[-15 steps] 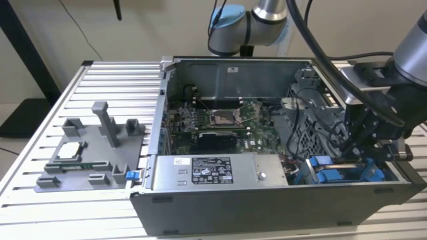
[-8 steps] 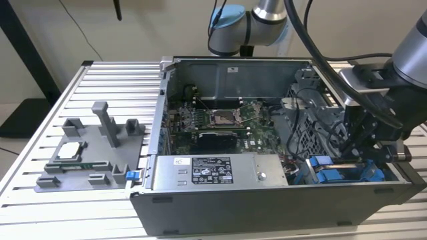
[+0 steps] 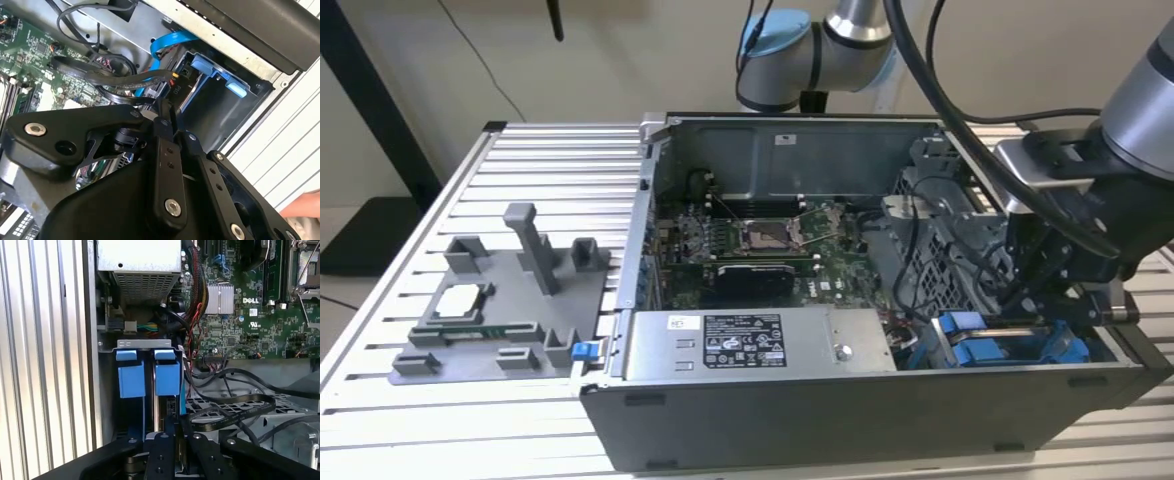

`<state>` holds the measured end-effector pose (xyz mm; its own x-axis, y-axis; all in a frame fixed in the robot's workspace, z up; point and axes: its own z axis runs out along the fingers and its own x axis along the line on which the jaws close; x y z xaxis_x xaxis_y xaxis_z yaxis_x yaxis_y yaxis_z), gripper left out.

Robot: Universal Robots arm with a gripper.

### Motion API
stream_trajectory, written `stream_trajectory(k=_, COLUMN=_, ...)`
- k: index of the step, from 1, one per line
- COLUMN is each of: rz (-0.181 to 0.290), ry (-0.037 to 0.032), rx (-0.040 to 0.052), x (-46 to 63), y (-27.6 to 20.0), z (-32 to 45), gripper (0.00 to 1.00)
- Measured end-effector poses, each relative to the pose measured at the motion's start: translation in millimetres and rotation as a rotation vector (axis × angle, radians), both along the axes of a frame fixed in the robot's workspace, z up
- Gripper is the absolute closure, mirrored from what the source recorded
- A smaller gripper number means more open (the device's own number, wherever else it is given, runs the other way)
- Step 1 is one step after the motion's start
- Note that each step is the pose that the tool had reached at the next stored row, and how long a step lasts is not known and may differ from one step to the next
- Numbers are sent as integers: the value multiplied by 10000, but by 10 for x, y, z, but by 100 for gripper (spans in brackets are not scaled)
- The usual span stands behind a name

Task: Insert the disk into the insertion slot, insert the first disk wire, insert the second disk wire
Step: 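Insert the second disk wire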

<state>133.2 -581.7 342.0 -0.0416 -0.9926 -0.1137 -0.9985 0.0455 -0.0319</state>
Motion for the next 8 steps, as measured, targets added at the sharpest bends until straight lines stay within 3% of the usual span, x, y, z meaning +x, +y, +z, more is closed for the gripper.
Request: stream_trajectory(k=8, rz=0, ry=-6, rx=-7, x=0, y=2, z=-39, gripper=100)
